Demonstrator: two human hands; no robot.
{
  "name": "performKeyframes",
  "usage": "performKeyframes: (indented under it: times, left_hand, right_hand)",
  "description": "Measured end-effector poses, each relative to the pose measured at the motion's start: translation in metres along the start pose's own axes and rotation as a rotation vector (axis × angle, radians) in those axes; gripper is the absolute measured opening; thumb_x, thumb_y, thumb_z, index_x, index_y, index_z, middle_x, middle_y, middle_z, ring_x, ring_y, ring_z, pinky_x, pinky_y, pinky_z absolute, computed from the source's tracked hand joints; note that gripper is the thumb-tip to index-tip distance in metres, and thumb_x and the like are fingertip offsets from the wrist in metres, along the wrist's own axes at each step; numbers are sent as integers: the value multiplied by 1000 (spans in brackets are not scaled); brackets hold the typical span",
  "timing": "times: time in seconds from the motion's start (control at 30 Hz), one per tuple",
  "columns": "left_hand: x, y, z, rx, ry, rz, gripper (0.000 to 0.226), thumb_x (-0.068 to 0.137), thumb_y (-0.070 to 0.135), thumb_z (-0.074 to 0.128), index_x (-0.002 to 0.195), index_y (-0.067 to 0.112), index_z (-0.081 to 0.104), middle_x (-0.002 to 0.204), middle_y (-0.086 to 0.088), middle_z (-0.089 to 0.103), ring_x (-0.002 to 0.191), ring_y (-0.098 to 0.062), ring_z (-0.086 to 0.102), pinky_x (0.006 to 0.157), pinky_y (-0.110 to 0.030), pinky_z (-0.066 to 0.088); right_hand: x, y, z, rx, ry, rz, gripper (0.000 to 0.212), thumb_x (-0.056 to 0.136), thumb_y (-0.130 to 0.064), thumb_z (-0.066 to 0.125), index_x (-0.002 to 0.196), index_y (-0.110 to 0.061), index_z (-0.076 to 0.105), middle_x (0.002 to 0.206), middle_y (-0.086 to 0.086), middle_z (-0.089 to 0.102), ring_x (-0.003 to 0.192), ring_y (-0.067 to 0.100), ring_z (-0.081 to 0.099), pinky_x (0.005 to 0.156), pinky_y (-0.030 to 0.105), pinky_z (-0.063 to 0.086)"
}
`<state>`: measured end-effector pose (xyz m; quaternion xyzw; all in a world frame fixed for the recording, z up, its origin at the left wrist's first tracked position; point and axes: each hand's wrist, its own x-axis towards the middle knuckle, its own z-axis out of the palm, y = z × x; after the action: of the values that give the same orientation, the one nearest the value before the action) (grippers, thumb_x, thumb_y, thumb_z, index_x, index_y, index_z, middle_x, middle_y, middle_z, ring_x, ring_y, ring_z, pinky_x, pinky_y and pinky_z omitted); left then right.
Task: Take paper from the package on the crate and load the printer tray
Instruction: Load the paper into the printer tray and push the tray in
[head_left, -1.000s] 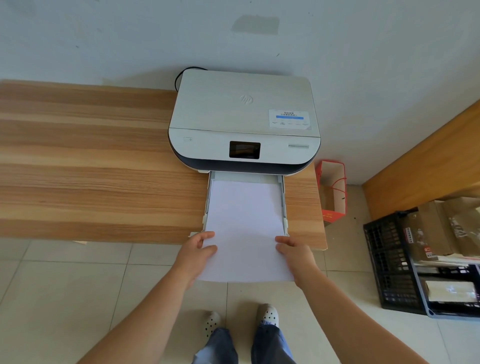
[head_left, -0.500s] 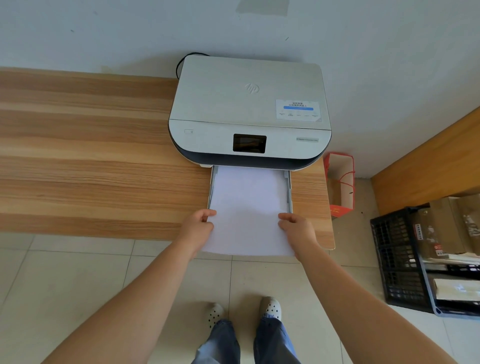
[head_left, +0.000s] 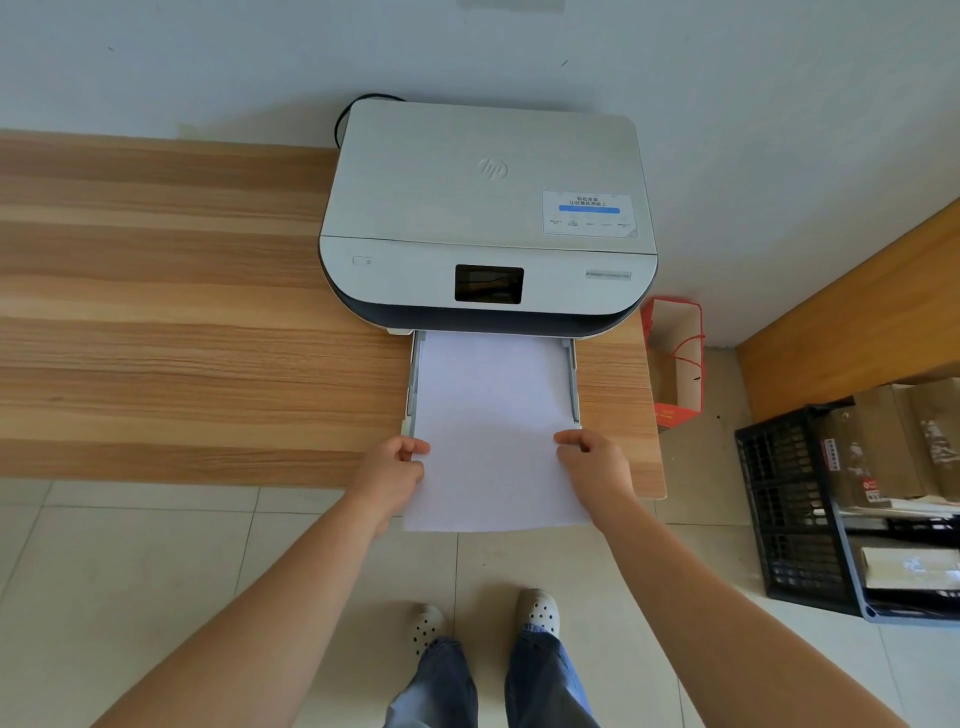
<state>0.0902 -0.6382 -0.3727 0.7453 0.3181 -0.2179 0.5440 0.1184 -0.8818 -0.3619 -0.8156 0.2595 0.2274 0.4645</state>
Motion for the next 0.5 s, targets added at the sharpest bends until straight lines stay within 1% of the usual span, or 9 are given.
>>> performKeyframes:
  times: [0.03, 0.13, 0.2, 0.23, 0.3, 0.37, 0.43, 0.5]
  left_hand:
    - [0, 2, 0, -1, 7, 10, 36, 81, -6, 48, 101, 19, 64, 104, -5, 56, 89, -22, 55, 68, -29, 41]
    - [5, 13, -1, -6, 21, 35, 35, 82, -6, 49, 103, 18, 63, 99, -3, 54, 83, -19, 52, 60, -26, 39]
    - [9, 22, -3, -11, 19, 34, 35, 84, -7, 48, 105, 17, 63, 97, 0, 53, 80, -16, 52, 57, -24, 39]
    - [11, 26, -3, -5, 19, 37, 35, 85, -7, 47, 107, 17, 62, 99, 0, 53, 83, -16, 53, 59, -24, 40]
    - [17, 31, -4, 10, 18, 42, 35, 86, -6, 48, 109, 16, 62, 108, -3, 55, 96, -20, 54, 70, -26, 43]
    - [22, 35, -6, 9, 19, 26, 33, 87, -6, 48, 107, 17, 62, 113, -7, 57, 101, -24, 55, 79, -30, 45]
    - [27, 38, -8, -10, 25, 8, 31, 87, -6, 49, 104, 17, 60, 114, -9, 59, 102, -26, 57, 82, -35, 49]
    - [31, 41, -9, -29, 28, 3, 28, 88, -4, 51, 104, 17, 59, 112, -8, 61, 98, -26, 60, 79, -36, 53]
  right_hand:
    - [1, -2, 0, -2, -4, -3, 28, 92, -15, 51, 115, -20, 66, 96, 0, 61, 60, 13, 49, 51, 24, 39]
    - [4, -10, -1, -6, -7, -20, 31, 92, -13, 47, 116, -22, 64, 82, -2, 59, 54, 13, 45, 47, 24, 38]
    - [7, -14, -2, -17, -3, -36, 32, 93, -12, 46, 116, -24, 64, 81, -5, 59, 54, 13, 45, 47, 24, 38]
    - [8, -15, -3, -25, -1, -44, 32, 93, -13, 46, 117, -25, 64, 83, -6, 59, 55, 13, 46, 47, 23, 39]
    - [13, -20, -3, -36, 0, -58, 33, 93, -13, 46, 119, -25, 64, 87, -9, 58, 58, 14, 48, 49, 24, 41]
    - [19, -26, -4, -37, 0, -60, 34, 94, -13, 44, 120, -25, 63, 89, -8, 57, 60, 13, 50, 52, 25, 43]
    - [26, -33, -5, -30, 4, -58, 36, 95, -12, 43, 122, -25, 63, 97, -3, 60, 60, 12, 50, 52, 25, 44]
    - [32, -38, -5, -17, 12, -56, 36, 95, -12, 43, 123, -24, 63, 106, 0, 60, 59, 12, 49, 50, 23, 43]
